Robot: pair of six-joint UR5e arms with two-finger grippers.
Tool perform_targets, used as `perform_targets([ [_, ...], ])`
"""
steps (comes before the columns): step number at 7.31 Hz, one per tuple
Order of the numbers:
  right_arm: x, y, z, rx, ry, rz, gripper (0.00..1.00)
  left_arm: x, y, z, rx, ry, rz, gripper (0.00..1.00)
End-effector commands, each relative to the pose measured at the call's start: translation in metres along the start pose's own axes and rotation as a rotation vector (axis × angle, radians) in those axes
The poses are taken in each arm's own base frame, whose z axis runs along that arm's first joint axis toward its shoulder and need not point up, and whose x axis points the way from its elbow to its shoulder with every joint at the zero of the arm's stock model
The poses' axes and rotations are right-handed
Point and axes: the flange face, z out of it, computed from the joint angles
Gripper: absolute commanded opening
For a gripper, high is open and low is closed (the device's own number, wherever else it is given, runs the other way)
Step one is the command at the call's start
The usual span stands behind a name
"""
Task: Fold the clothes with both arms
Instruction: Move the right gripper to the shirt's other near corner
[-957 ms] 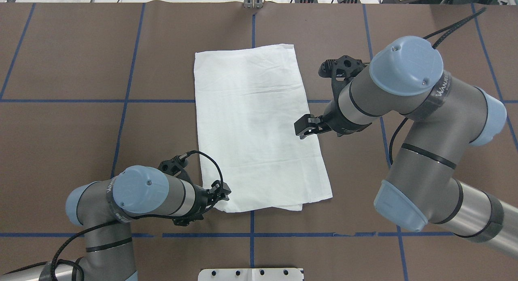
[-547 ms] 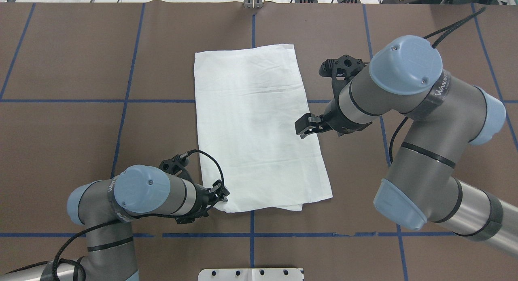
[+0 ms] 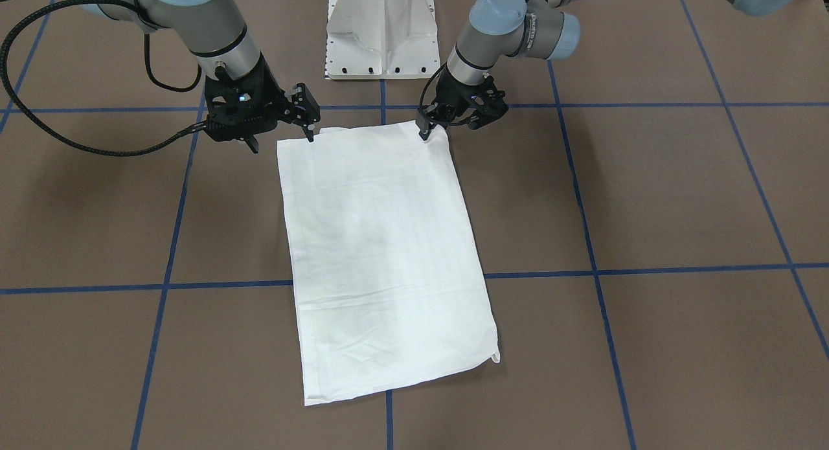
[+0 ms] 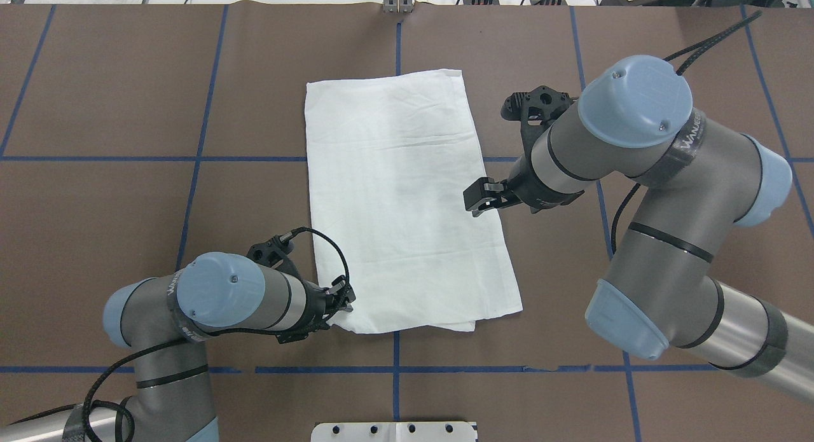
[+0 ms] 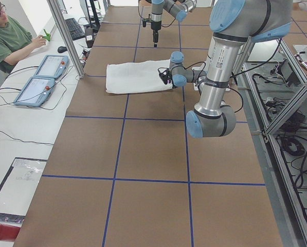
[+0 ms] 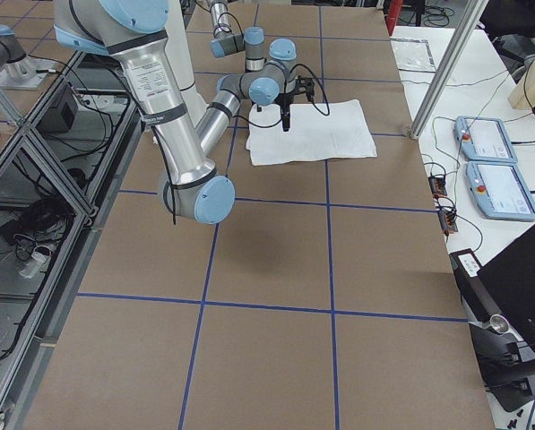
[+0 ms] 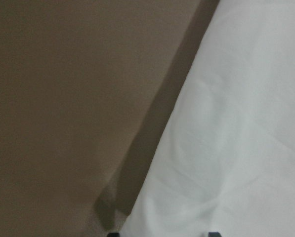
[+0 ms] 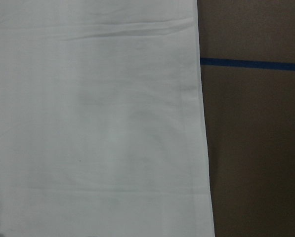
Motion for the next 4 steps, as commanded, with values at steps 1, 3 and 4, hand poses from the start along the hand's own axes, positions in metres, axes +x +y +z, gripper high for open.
perform_targets([
  [1, 0.001, -0.001, 0.002, -0.003, 0.004, 0.003, 1.0, 0.004, 0.003, -0.007, -0.011, 0.01, 0.003, 0.08],
  [3, 0.002, 0.0, 0.013, -0.015, 0.018, 0.026, 1.0, 0.01, 0.01, -0.024, -0.02, 0.026, 0.005, 0.0],
  [4, -0.004, 0.01, 0.022, -0.034, 0.02, 0.064, 1.0, 0.011, 0.012, -0.028, -0.021, 0.023, 0.006, 0.0],
])
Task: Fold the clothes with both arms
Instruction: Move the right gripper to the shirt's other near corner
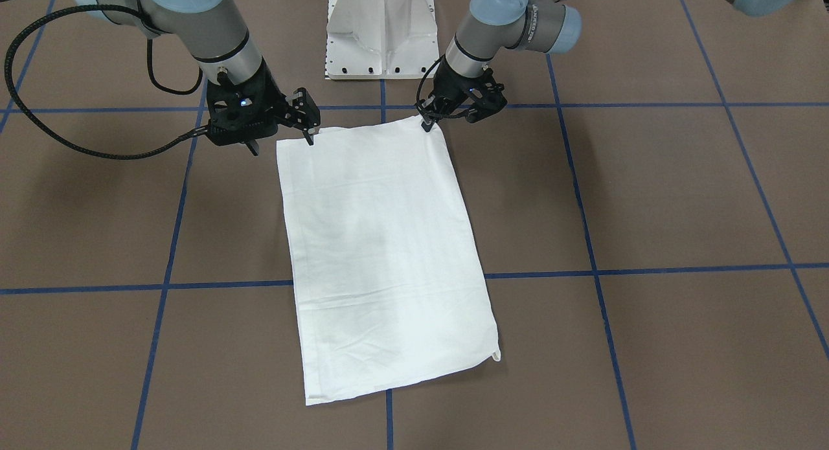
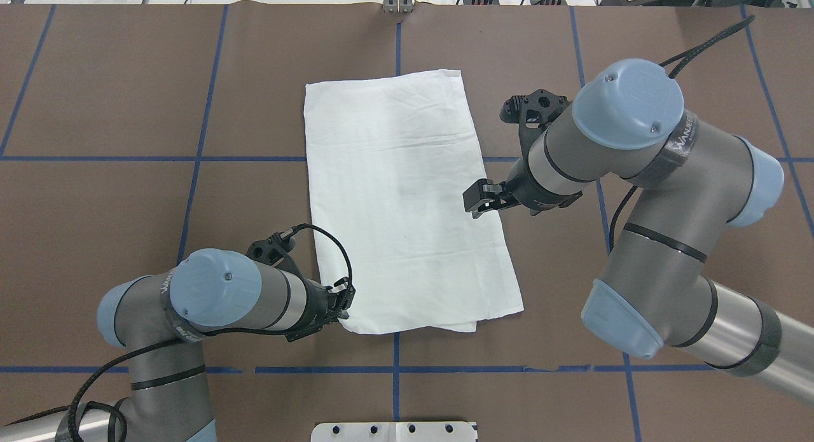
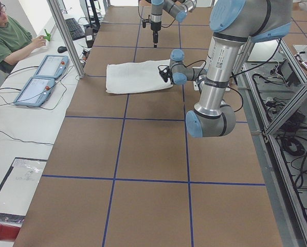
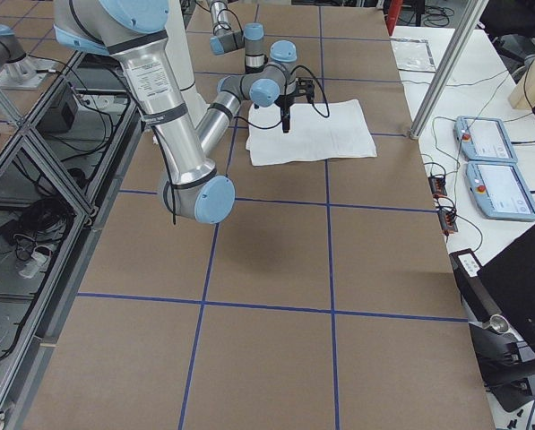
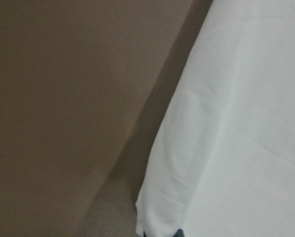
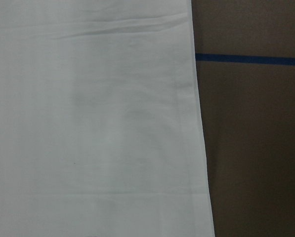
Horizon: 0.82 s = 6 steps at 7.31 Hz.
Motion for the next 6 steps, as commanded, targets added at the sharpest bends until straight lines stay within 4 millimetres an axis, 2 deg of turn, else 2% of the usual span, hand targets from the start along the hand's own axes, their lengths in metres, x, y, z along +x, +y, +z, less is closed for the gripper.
perform_targets([
  [1, -0.017, 0.025, 0.023, -0.038, 0.008, 0.11, 1.0, 0.002, 0.003, -0.009, -0.001, -0.003, 0.0, 0.0],
  [2, -0.026, 0.038, 0.032, -0.037, 0.018, 0.191, 1.0, 0.002, 0.002, -0.009, 0.001, -0.004, -0.001, 0.0],
  [4, -0.049, 0.08, 0.064, 0.009, 0.061, 0.377, 1.0, 0.002, 0.002, -0.008, 0.003, -0.003, 0.002, 0.0],
  [6, -0.054, 0.102, 0.1, -0.006, 0.118, 0.503, 1.0, 0.001, 0.001, -0.007, 0.004, -0.006, 0.002, 0.0],
])
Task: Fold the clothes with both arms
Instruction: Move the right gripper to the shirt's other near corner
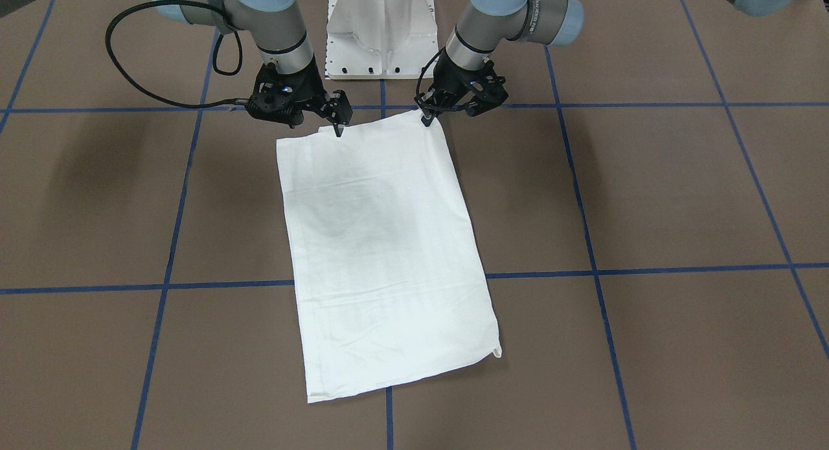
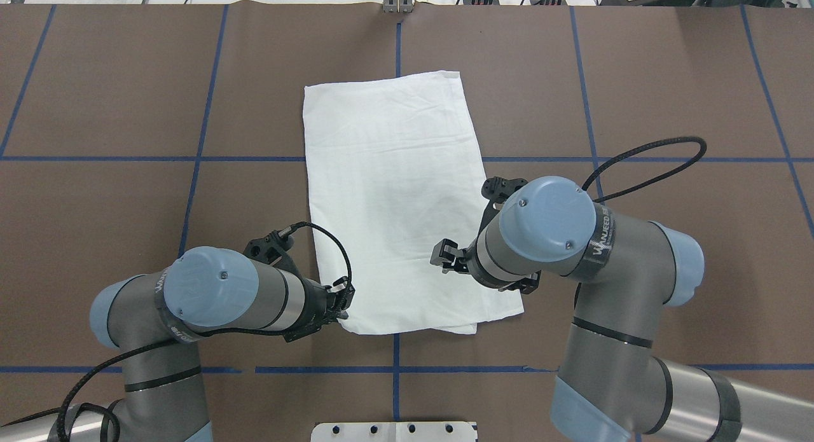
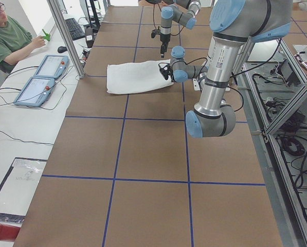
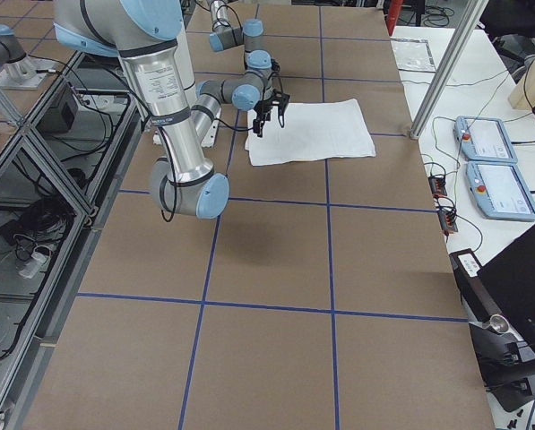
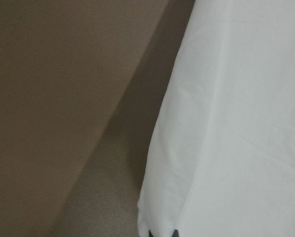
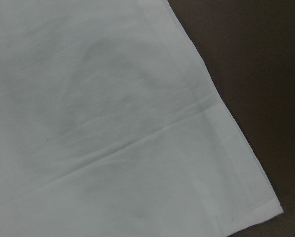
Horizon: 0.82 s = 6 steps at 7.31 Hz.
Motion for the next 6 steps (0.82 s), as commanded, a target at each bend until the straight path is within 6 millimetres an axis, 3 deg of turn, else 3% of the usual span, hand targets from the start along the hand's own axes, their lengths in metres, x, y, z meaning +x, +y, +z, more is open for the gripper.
perform_targets([
  [1, 0.004, 0.021, 0.039, 0.006, 0.064, 0.079, 1.0, -0.001, 0.0, 0.002, 0.0, -0.003, 0.0, 0.0],
  [2, 0.002, 0.031, 0.061, 0.021, 0.099, 0.065, 1.0, -0.001, 0.0, 0.002, 0.0, -0.003, 0.0, 0.0],
  [6, 0.01, 0.052, 0.077, 0.019, 0.123, 0.039, 1.0, 0.0, 0.001, 0.001, -0.001, 0.0, 0.001, 0.0],
])
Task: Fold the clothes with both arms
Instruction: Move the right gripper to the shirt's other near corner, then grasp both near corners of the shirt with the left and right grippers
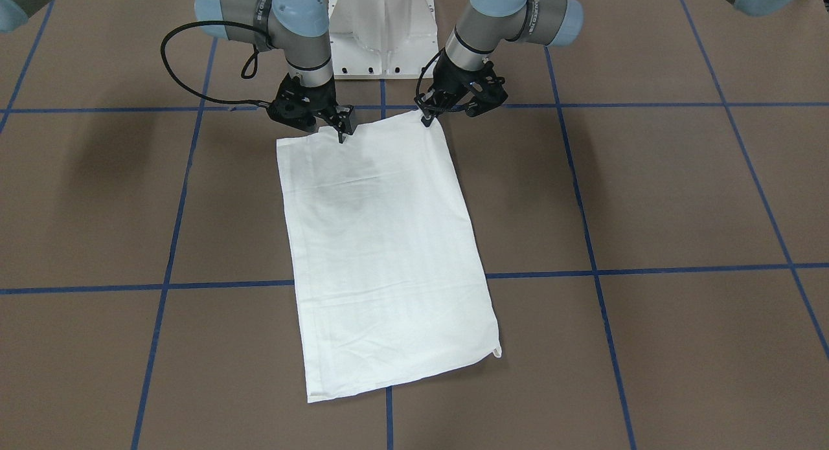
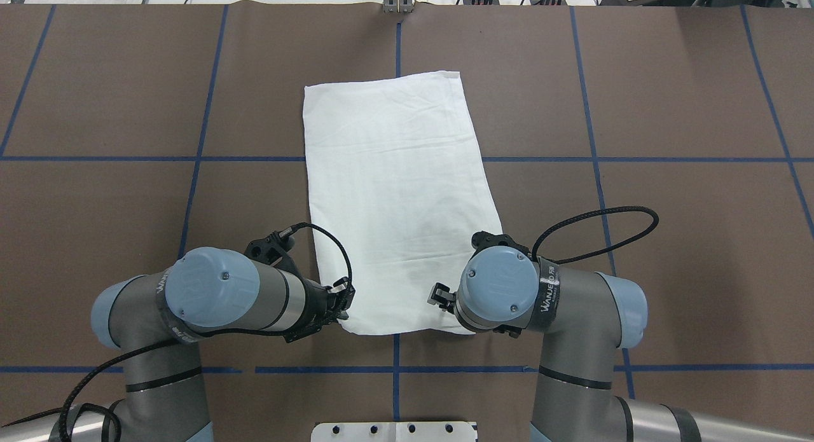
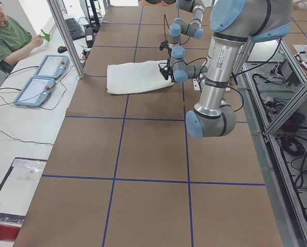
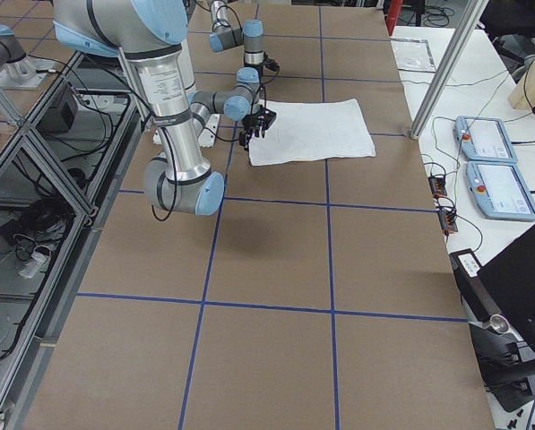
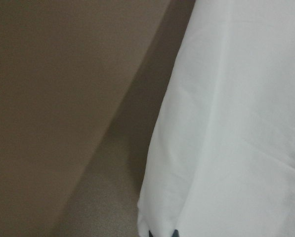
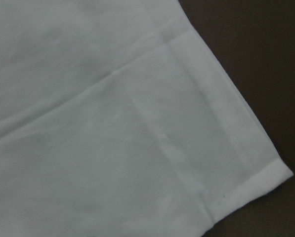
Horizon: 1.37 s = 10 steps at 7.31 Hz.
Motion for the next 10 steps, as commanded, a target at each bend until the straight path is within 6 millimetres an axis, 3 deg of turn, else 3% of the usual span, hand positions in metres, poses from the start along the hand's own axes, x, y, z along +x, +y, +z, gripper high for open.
perform_targets([
  [1, 0.0027, 0.0077, 0.007, 0.003, 0.011, -0.012, 1.0, 0.0011, 0.0008, -0.0009, -0.001, 0.003, 0.001, 0.0],
  [6, 0.0021, 0.0085, 0.0161, 0.002, 0.027, -0.012, 0.98, 0.0012, 0.0006, -0.0009, 0.0, 0.003, 0.001, 0.0],
  [7, 0.0014, 0.0087, 0.0155, 0.002, 0.025, -0.012, 0.87, 0.0004, 0.0002, -0.0006, 0.001, 0.002, 0.0, 0.0],
  [9, 0.0005, 0.0091, 0.0141, 0.002, 0.022, -0.013, 0.46, 0.0002, -0.0002, 0.0001, 0.003, 0.001, 0.0, 0.0],
  [10, 0.0005, 0.0091, 0.0141, 0.002, 0.022, -0.013, 0.4, -0.0003, -0.001, 0.0014, 0.005, -0.001, -0.001, 0.0],
])
